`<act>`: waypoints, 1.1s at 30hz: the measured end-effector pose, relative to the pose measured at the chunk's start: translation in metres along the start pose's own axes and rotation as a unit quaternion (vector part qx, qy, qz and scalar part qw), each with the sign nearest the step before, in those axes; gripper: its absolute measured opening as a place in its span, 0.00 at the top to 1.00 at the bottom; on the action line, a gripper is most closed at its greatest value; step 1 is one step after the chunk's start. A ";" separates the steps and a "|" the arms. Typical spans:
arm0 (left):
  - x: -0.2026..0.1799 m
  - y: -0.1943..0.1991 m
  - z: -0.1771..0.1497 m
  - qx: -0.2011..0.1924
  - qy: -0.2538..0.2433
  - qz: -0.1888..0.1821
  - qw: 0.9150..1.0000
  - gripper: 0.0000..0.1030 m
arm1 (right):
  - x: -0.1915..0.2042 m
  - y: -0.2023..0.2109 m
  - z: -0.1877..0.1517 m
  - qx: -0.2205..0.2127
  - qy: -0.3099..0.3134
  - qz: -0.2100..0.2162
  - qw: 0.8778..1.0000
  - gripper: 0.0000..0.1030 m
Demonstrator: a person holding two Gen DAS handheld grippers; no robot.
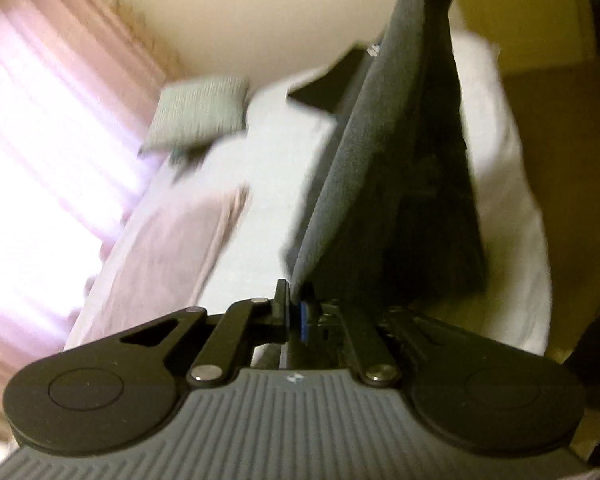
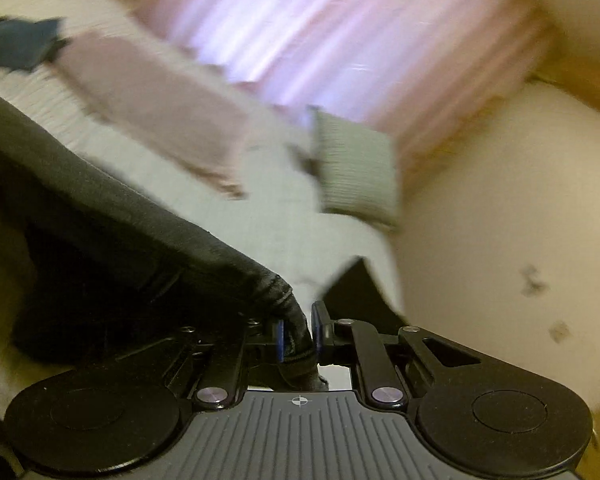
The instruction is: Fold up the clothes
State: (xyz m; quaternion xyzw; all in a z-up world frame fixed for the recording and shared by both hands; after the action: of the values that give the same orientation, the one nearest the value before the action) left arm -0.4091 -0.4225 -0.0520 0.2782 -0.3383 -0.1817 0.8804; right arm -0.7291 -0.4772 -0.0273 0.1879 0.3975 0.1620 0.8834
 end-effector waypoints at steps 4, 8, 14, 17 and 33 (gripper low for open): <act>0.053 0.003 0.058 -0.038 0.022 -0.032 0.999 0.96 | -0.047 0.010 0.018 -0.014 -0.022 -0.057 0.998 0.89; 0.111 -0.047 0.103 -0.030 0.032 -0.032 0.999 0.96 | -0.077 -0.043 0.042 -0.026 -0.028 -0.074 0.997 0.89; 0.172 -0.217 0.124 0.068 0.060 0.002 0.996 0.88 | -0.080 -0.233 0.065 -0.003 -0.006 -0.016 1.000 0.73; 0.181 -0.309 0.099 0.156 0.090 0.006 0.984 0.71 | -0.066 -0.336 0.064 0.029 0.003 0.019 0.999 0.35; 0.069 -0.202 -0.067 0.307 0.285 -0.043 0.907 0.61 | 0.066 -0.304 -0.011 0.186 -0.195 0.329 0.905 0.35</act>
State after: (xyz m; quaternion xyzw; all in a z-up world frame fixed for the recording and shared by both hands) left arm -0.3404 -0.5901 -0.1826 0.5894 -0.0999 -0.0197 0.8014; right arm -0.6539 -0.7128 -0.2163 0.4965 0.1560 0.3269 0.7889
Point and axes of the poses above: each gripper's, at about its wrist camera, not at the fingertips, and y roughly against the way its jaws point, x to its left, z to its top, the point moved 2 cm from there along -y, roughly the way its jaws point, and after that the axes turned 2 degrees about -z, right-handed, at the moved point
